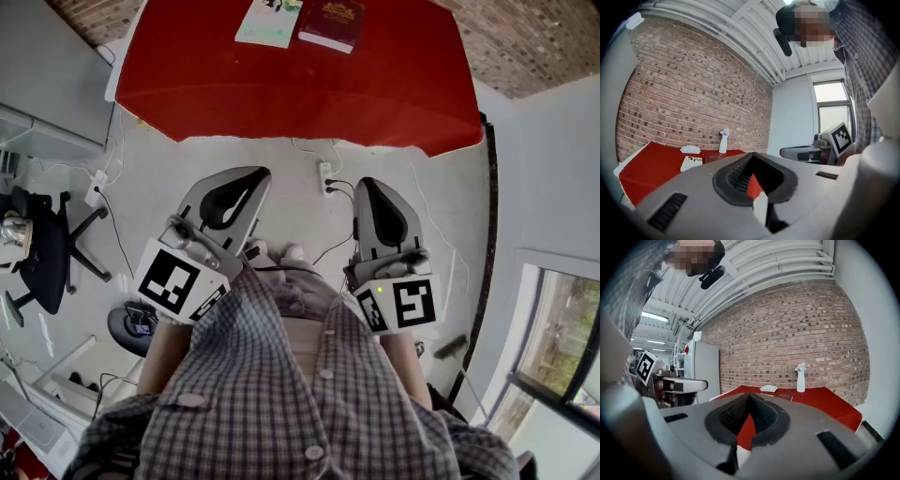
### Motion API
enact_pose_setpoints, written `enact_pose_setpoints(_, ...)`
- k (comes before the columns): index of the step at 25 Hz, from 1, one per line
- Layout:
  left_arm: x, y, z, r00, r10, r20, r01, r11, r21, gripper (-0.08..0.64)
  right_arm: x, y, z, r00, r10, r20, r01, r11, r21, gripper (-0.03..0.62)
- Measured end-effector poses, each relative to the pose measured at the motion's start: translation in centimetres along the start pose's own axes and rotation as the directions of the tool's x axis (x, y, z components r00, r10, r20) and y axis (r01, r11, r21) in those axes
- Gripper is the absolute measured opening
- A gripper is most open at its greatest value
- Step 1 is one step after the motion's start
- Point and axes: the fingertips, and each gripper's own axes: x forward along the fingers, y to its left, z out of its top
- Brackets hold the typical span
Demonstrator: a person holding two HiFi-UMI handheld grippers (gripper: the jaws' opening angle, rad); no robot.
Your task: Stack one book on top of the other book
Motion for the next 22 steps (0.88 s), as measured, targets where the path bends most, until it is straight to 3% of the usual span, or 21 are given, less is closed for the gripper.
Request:
enact_pose_setpoints(11, -0.4, 0.2, 0.2, 1.000, -0.022, 0.006, 0.022, 1.000, 0.000, 0.008, 0.0, 0.9, 0.1, 1.000, -0.009, 0.001, 0.009, 1.000, -0.006, 0.008)
enact_pose_setpoints(19, -1.0, 0.8, 0.4, 0.999, -0.041, 0.018, 0.041, 0.999, -0.001, 0.008, -0.4, 0.8, 0.5, 0.998, -0.063, 0.024, 0.062, 0.997, 0.044, 0.008)
enact_pose_setpoints(22, -1.7, 1.4, 0.6, 0.999, -0.040, 0.022, 0.040, 0.999, 0.002, 0.008, -0.2, 1.3, 0.6, 0.996, -0.085, 0.028, 0.085, 0.996, 0.019, 0.007)
